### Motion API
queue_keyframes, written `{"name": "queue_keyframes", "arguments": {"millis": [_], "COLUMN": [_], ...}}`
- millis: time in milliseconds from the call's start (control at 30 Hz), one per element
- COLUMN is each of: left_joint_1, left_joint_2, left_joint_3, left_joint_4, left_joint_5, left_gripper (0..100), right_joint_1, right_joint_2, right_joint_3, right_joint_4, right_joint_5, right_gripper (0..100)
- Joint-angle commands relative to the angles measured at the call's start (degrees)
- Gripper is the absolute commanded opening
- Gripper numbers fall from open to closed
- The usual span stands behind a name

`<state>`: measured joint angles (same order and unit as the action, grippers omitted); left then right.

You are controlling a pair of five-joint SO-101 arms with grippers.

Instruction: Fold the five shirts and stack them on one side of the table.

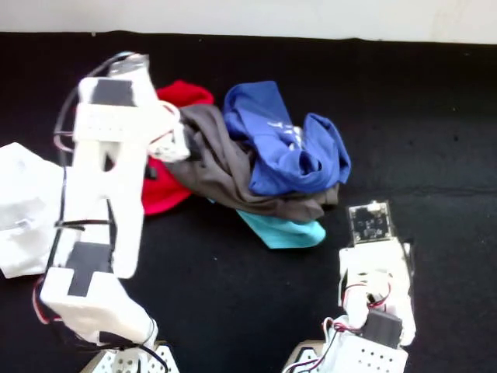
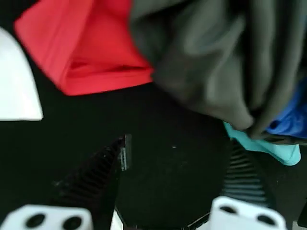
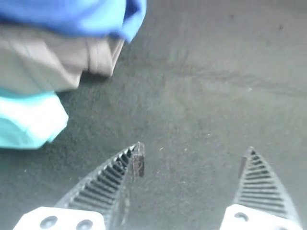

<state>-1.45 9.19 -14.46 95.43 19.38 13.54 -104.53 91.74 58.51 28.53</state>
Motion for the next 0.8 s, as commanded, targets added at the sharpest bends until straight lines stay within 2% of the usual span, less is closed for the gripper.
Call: {"name": "queue_keyframes", "arguments": {"millis": [0, 167, 233, 300, 367, 400, 433, 533, 767], "left_joint_1": [2.68, 0.40, -1.54, -4.44, -8.04, -9.98, -12.26, -20.44, -43.47], "left_joint_2": [5.49, 20.97, 26.24, 30.29, 32.84, 33.71, 34.15, 34.24, 28.00], "left_joint_3": [-1.10, -6.64, -11.74, -16.92, -22.11, -24.40, -26.86, -34.59, -53.58], "left_joint_4": [-3.78, -7.91, -7.74, -7.03, -3.87, -2.02, 0.18, 4.48, 5.36], "left_joint_5": [0.26, -0.35, -3.87, -7.12, -8.44, -8.44, -8.44, -8.62, -10.20], "left_gripper": [38, 34, 29, 19, 2, 0, 4, 1, 1], "right_joint_1": [2.95, 6.64, 8.13, 9.80, 11.03, 11.21, 11.21, 11.12, 11.03], "right_joint_2": [-0.13, -0.13, -0.13, -0.13, -0.13, -0.13, -0.13, -0.13, -0.04], "right_joint_3": [-8.75, -16.57, -18.77, -20.88, -22.64, -23.16, -23.60, -23.96, -27.21], "right_joint_4": [-1.10, -1.10, -1.10, -1.10, -1.10, -1.10, -1.19, -1.71, -6.73], "right_joint_5": [0.79, 0.79, 0.79, 0.79, 0.62, 0.62, 0.62, 0.44, -11.16], "right_gripper": [32.7, 32.7, 32.7, 32.7, 32.7, 32.7, 32.2, 30.8, 29.6]}}
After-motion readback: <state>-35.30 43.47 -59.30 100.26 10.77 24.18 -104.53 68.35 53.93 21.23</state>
